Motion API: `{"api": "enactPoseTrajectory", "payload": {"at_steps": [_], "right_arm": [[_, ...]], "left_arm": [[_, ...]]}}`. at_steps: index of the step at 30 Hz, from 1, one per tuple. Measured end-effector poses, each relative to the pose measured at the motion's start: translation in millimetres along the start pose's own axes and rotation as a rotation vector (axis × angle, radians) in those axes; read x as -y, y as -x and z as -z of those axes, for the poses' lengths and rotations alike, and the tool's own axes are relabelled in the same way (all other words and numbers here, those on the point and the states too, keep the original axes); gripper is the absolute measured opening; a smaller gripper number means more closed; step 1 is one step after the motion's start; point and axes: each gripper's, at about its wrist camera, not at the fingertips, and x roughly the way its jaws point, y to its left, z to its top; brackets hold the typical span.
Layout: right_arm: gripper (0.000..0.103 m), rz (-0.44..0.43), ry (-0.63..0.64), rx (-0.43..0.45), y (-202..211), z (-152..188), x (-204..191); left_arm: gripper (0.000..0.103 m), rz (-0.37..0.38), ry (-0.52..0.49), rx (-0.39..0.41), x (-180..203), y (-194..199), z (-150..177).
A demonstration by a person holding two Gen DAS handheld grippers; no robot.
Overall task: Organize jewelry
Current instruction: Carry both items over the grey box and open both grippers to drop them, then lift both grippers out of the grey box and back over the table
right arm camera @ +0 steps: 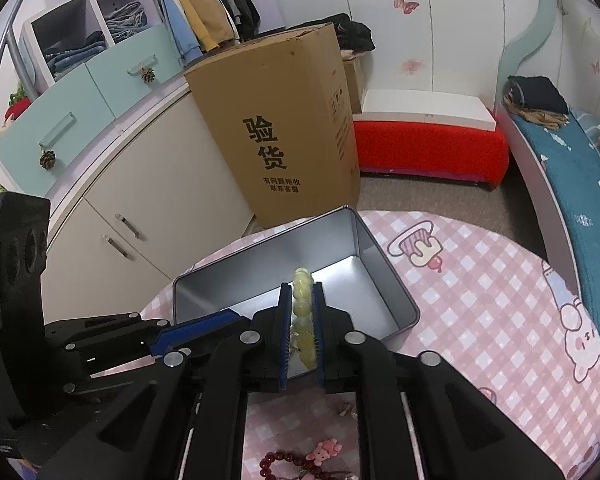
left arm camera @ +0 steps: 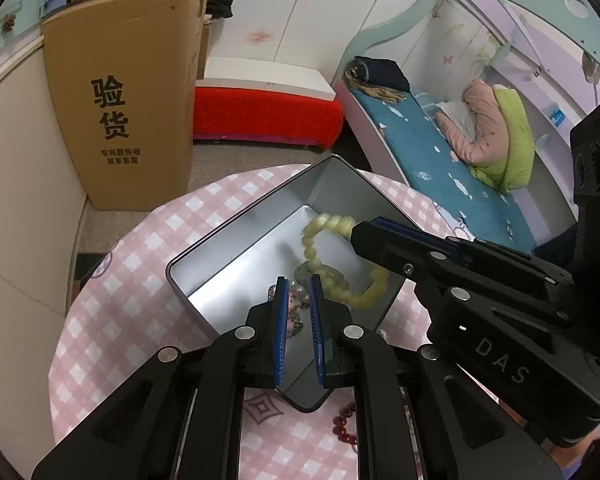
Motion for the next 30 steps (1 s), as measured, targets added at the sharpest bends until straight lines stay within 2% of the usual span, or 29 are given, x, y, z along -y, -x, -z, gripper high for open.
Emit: {"api": "enactPoseTrajectory", "payload": {"at_steps": [7, 12, 13, 14, 15, 17, 19, 21, 23, 26, 30], "right_arm": [[0.012, -0.018, -0.024, 0.002, 4.4, 3.0, 3.4], [0.013, -0.03, -0.026, 0.04, 30.0, 7.9, 5.7], [0.016, -0.03, -0.025, 0.049, 36.3, 10.0, 6.7], [0.02, -0.028, -0.022, 0.057, 43.9, 12.4, 7.6], [0.026, -0.027, -0.021, 0.068, 52.4, 15.6, 8.9], [0.028, -0.016, -0.015, 0.093, 71.1, 24.3, 11.7], [0.034, -0.011, -0.012, 0.109, 85.2, 33.0, 13.9], [0.04, 0.001, -0.009, 0.123, 102.3, 47.4, 19.2], [0.04, 0.01, -0.011, 0.136, 115.5, 62.3, 24.6], [0.047, 0.036, -0.019, 0.139, 128.3, 85.0, 32.7], [0.048, 0.08, -0.034, 0.125, 134.5, 116.4, 44.7]], "left_arm": [[0.013, -0.004, 0.015, 0.011, -0.8, 8.7, 2.7], [0.013, -0.002, 0.004, 0.059, 8.6, 31.6, 8.9], [0.013, -0.005, -0.001, 0.071, 11.3, 36.7, 10.2], [0.017, -0.011, -0.007, 0.087, 15.0, 43.4, 12.4], [0.04, -0.021, -0.016, 0.116, 20.3, 53.5, 16.9], [0.073, -0.059, -0.02, 0.193, 26.1, 71.3, 24.1], [0.074, -0.083, -0.027, 0.264, 33.4, 89.0, 36.8], [0.074, -0.085, -0.04, 0.288, 40.7, 101.6, 51.2], [0.076, -0.104, -0.04, 0.313, 46.1, 108.5, 64.5], [0.076, -0.146, -0.047, 0.339, 53.8, 114.5, 88.0], [0.076, -0.181, -0.048, 0.334, 61.7, 110.7, 118.3]]}}
